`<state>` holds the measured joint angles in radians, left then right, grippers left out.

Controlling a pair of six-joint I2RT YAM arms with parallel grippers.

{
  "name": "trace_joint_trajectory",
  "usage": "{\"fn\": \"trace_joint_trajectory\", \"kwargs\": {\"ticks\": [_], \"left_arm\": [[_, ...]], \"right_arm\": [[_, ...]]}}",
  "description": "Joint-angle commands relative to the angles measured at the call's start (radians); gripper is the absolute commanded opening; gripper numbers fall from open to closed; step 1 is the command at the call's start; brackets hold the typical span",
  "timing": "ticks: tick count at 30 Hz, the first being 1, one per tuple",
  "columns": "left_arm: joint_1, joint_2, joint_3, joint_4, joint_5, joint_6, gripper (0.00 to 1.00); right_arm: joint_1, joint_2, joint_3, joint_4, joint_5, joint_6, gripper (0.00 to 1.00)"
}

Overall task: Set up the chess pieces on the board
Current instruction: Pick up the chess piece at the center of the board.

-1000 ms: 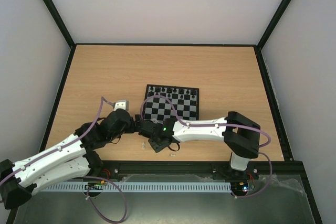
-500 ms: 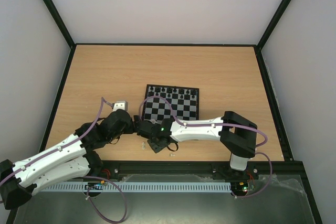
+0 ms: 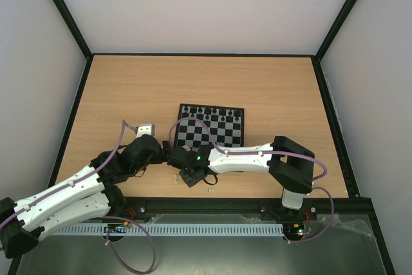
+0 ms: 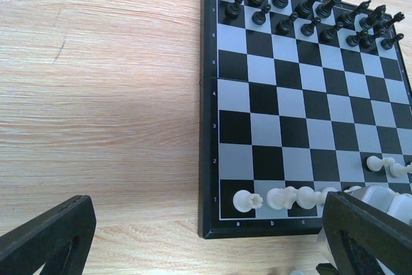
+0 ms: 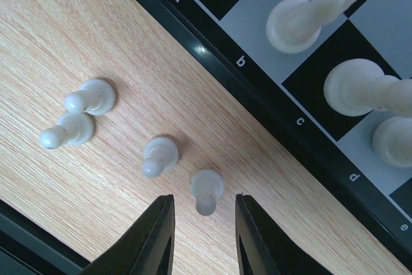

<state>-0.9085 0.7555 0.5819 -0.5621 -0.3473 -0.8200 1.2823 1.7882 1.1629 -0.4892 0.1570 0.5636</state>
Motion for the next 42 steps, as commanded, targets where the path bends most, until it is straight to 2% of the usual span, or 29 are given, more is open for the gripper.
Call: {"fn": "trace_joint_trajectory", "kwargs": {"ticks": [1, 25, 38, 42], "left_arm": [[-0.01, -0.021, 0.012, 0.049, 0.032, -0.014, 0.99], [-0.009, -0.013, 0.018, 0.044, 0.017, -0.022, 0.99], [-0.01, -0.009, 0.023, 0.042, 0.006, -0.028, 0.99], [-0.009, -0.015, 0.026, 0.038, -0.002, -0.032, 1.0]], "right_arm": [[-0.019, 0.04, 0.016, -0.008, -0.014, -0.025, 0.26], [-0.044, 0.056, -0.006, 0.01, -0.038, -0.036, 0.16], [-0.044, 0.05, -0.022, 0.005, -0.058, -0.041, 0.15], [-0.044, 0.035, -0.026, -0.004, -0.06, -0.038, 0.11]]}}
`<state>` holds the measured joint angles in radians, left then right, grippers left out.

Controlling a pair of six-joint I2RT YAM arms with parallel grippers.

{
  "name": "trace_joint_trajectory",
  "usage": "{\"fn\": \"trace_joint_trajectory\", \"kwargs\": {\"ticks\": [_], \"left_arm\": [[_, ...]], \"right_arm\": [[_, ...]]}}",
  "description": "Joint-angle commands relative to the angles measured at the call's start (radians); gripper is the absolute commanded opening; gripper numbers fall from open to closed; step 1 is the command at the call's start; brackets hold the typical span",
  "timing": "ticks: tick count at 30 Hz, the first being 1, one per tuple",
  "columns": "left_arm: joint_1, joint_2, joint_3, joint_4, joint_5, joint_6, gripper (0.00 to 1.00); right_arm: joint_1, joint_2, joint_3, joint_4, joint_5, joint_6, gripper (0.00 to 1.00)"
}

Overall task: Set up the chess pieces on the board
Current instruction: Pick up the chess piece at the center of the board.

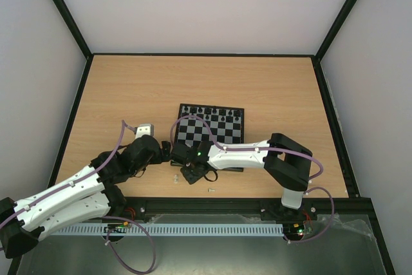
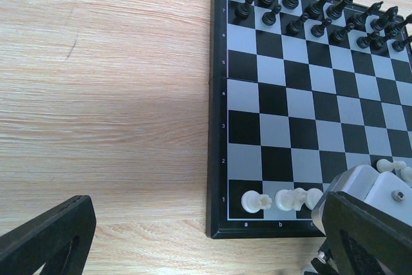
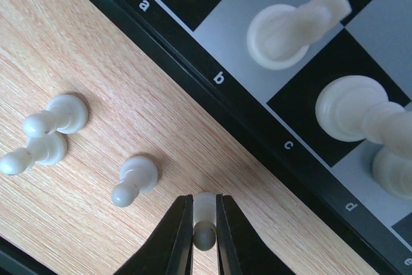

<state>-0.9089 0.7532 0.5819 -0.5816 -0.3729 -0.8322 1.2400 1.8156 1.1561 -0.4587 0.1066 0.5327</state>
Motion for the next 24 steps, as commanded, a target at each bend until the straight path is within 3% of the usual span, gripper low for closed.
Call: {"fn": "trace_joint_trajectory", "kwargs": {"ticks": [1, 18, 24], "left_arm": [[-0.009, -0.016, 0.026, 0.057, 0.021, -0.021, 0.99], [-0.009, -0.038, 0.042, 0.042, -0.015, -0.025, 0.99], [-0.009, -0.038, 0.04, 0.045, -0.014, -0.022, 0.99]], "right_arm": [[-0.001, 0.003, -0.02, -0.037, -0.011, -0.006, 0.1], [0.009, -0.236, -0.056, -0.146, 0.02, 0.03, 0.1], [-0.068, -0.3, -0.047, -0.207, 0.059, 0.005, 0.1]]}}
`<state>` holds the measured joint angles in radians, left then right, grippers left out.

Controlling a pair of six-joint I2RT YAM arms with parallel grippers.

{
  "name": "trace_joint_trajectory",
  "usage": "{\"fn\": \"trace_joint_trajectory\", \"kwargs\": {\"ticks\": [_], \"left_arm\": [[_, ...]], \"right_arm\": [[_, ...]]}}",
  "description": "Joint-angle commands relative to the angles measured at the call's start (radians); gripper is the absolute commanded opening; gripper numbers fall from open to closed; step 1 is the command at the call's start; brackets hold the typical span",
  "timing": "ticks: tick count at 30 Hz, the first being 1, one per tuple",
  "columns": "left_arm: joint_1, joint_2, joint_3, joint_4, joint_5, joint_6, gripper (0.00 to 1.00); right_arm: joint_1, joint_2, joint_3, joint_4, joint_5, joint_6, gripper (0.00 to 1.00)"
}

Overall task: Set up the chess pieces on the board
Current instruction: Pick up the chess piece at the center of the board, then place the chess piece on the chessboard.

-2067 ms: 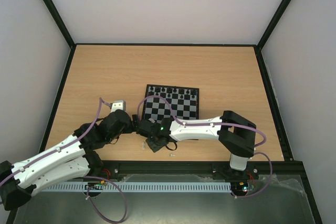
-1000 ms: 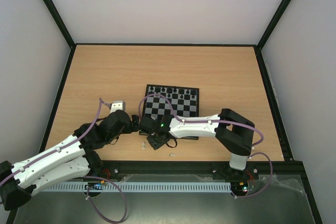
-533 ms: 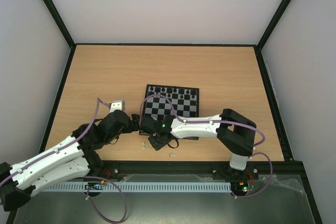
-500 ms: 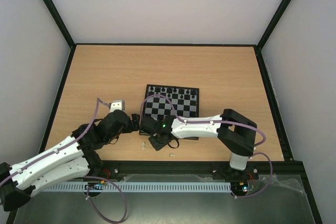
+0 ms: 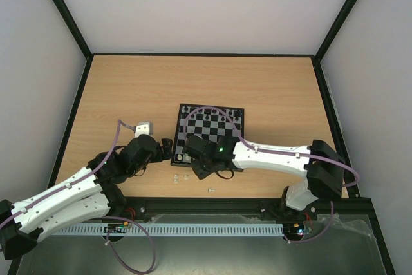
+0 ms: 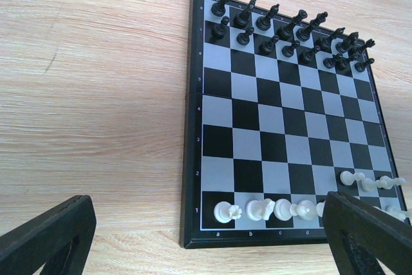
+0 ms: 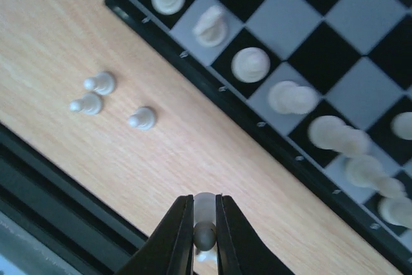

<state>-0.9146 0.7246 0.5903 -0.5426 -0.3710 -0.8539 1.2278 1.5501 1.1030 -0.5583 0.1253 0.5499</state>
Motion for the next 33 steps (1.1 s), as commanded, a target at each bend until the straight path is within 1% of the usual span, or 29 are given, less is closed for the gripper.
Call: {"fn": "trace_joint_trajectory", "kwargs": {"ticks": [1, 8, 14, 19, 33], "left_arm": [[-0.003, -0.011, 0.032, 0.006, -0.016, 0.0, 0.99], [-0.004, -0.01, 0.032, 0.005, -0.015, 0.003, 1.0], [-0.004, -0.008, 0.03, 0.001, -0.016, 0.004, 0.99], [-0.003, -0.005, 0.028, 0.004, -0.016, 0.004, 0.99], [-0.003, -0.008, 0.023, 0.002, -0.017, 0.001, 0.99]], "right_arm": [[-0.074, -0.041, 0.011, -0.114, 0.044, -0.021, 0.1], [-0.207, -0.027, 0.065, -0.135, 0.064, -0.087, 0.1], [-0.276, 0.032, 0.094, -0.12, 0.069, -0.121, 0.1], [-0.297, 0.082, 0.108, -0.104, 0.06, -0.14, 0.1], [-0.3, 0.169, 0.094, -0.052, 0.005, -0.153, 0.1]]}}
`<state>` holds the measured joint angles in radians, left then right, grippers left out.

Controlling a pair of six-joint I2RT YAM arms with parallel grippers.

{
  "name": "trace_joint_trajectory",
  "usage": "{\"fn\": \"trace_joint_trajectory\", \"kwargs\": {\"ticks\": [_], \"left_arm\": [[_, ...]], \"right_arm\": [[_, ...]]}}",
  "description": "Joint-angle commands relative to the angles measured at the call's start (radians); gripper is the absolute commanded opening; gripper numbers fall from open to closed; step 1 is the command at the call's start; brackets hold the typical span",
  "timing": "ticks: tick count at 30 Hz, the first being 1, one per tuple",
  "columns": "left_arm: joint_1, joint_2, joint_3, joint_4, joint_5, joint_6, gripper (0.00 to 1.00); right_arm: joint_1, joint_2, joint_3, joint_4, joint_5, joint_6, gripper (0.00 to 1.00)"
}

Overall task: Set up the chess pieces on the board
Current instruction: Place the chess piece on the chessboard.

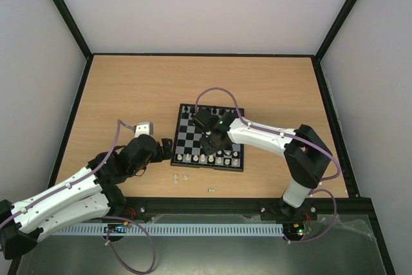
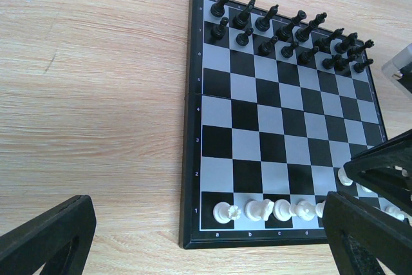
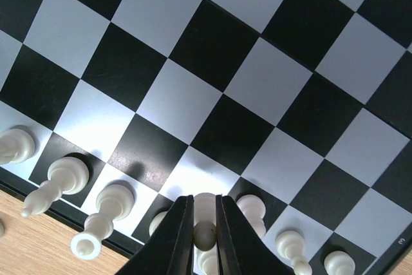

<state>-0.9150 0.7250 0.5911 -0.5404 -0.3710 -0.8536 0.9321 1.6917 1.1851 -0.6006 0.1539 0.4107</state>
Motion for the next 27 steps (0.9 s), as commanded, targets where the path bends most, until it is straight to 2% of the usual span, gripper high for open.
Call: {"fn": "trace_joint_trajectory", "kwargs": {"ticks": [1, 27], "left_arm": [[-0.003, -0.009, 0.021, -0.001, -0.017, 0.001, 1.0], [-0.002, -0.003, 0.024, 0.0, -0.019, 0.002, 0.99]], "right_arm": [[-0.003, 0.032, 0.012, -0.006, -0.026, -0.013, 0.1], [-0.003, 0.078, 0.003, 0.009, -0.006, -0.018, 0.14]]}}
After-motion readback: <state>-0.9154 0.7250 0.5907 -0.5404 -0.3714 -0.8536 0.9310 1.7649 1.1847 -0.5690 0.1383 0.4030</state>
